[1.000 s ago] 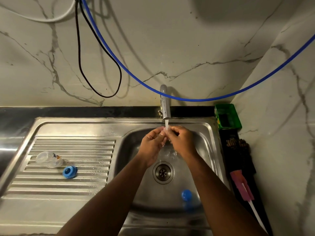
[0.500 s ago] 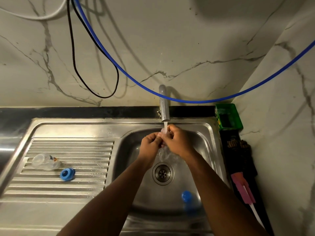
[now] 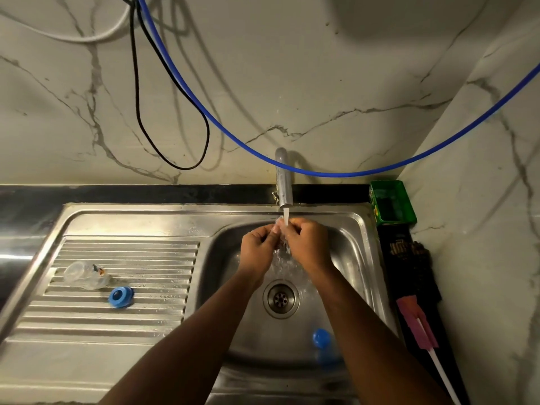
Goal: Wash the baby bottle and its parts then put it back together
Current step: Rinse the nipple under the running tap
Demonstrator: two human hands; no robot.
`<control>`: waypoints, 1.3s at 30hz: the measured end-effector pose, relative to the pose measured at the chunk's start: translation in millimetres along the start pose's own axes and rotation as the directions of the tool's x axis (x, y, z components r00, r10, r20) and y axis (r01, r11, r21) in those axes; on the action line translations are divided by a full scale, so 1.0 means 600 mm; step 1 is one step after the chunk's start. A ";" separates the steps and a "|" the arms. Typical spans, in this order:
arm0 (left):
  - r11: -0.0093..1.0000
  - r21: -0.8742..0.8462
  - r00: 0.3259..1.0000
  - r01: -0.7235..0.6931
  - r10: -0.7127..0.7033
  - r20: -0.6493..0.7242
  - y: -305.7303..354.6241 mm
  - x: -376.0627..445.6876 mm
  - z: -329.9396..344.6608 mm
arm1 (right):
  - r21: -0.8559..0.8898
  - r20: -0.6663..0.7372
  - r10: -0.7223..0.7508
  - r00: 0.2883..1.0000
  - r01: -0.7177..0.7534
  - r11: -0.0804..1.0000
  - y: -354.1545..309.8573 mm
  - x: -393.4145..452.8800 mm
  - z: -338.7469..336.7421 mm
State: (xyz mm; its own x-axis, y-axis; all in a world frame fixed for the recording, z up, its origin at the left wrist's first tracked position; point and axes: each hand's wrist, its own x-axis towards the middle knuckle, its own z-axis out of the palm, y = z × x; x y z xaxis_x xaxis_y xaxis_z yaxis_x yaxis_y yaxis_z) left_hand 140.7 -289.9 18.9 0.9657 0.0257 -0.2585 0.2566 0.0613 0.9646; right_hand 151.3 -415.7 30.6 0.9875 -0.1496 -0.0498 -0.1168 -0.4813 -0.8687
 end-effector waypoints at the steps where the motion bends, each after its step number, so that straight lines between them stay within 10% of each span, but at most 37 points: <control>1: 1.000 0.019 1.000 -0.007 0.007 -0.004 0.001 -0.001 0.003 | -0.031 -0.028 0.000 1.000 -0.001 1.000 -0.002 0.000 -0.001; 14: 0.994 0.039 0.992 -0.101 0.098 0.085 0.010 0.003 0.001 | 0.410 -0.015 0.340 0.940 -0.304 0.860 -0.002 0.011 -0.005; 23: 0.997 0.078 0.999 -0.030 0.028 0.023 -0.001 0.002 0.007 | -0.135 -0.094 -0.088 0.992 0.074 0.988 0.002 0.001 0.006; 27: 0.965 -0.212 0.974 0.156 -0.115 0.195 0.001 0.000 0.007 | -0.009 0.063 -0.107 0.992 0.107 0.994 0.009 -0.005 0.010; 35: 0.577 -0.664 0.876 0.476 -0.382 0.296 0.028 -0.013 0.020 | 0.155 -0.107 0.050 0.993 -0.033 0.987 -0.004 -0.007 0.005; 39: 0.617 -0.632 0.879 0.469 -0.395 0.267 0.038 -0.006 0.013 | 0.472 0.205 0.059 0.977 -0.152 0.868 -0.003 -0.013 0.008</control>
State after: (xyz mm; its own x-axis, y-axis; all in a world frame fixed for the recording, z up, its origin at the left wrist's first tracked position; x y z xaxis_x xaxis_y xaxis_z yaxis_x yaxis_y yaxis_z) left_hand 143.6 -296.1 42.3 0.7582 -0.2680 -0.5944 0.5859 0.6801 0.4407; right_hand 144.0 -409.4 30.0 0.9796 0.0026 -0.2009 -0.2010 0.0128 -0.9795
